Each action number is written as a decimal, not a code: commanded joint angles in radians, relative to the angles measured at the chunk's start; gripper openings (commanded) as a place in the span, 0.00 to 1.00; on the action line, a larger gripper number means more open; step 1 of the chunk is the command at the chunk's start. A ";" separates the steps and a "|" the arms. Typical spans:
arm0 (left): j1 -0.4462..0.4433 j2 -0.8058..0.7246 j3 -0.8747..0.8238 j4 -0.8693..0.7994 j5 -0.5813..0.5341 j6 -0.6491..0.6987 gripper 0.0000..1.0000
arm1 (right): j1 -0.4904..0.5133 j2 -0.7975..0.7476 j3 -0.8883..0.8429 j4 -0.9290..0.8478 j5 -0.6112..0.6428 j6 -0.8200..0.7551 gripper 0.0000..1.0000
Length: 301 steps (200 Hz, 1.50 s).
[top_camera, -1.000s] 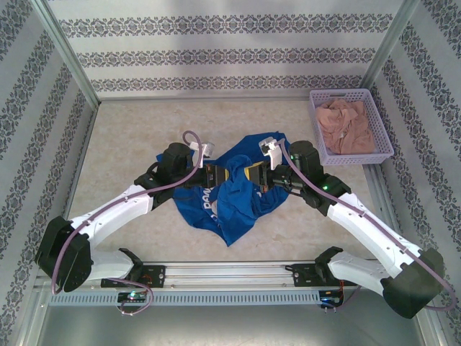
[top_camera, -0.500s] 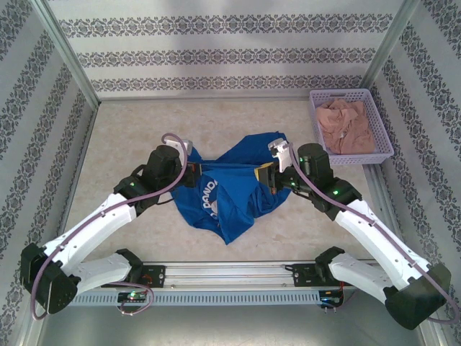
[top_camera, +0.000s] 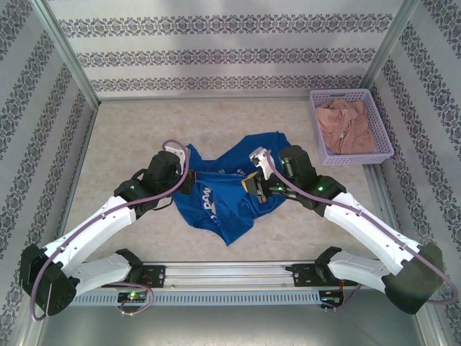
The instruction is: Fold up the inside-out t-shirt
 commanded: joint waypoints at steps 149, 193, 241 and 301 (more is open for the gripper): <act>0.013 -0.128 -0.394 0.474 0.469 -0.430 0.41 | 0.054 -0.016 -0.111 0.056 0.073 0.046 0.00; 0.009 -0.091 -0.416 0.534 0.449 -0.534 0.58 | 0.055 -0.022 -0.123 0.075 0.078 0.055 0.00; -0.063 0.018 -0.435 0.647 0.447 -0.644 0.62 | 0.055 -0.025 -0.129 0.137 0.088 0.102 0.00; -0.095 0.071 -0.472 0.782 0.477 -0.697 0.63 | 0.087 -0.014 -0.148 0.300 0.122 0.233 0.00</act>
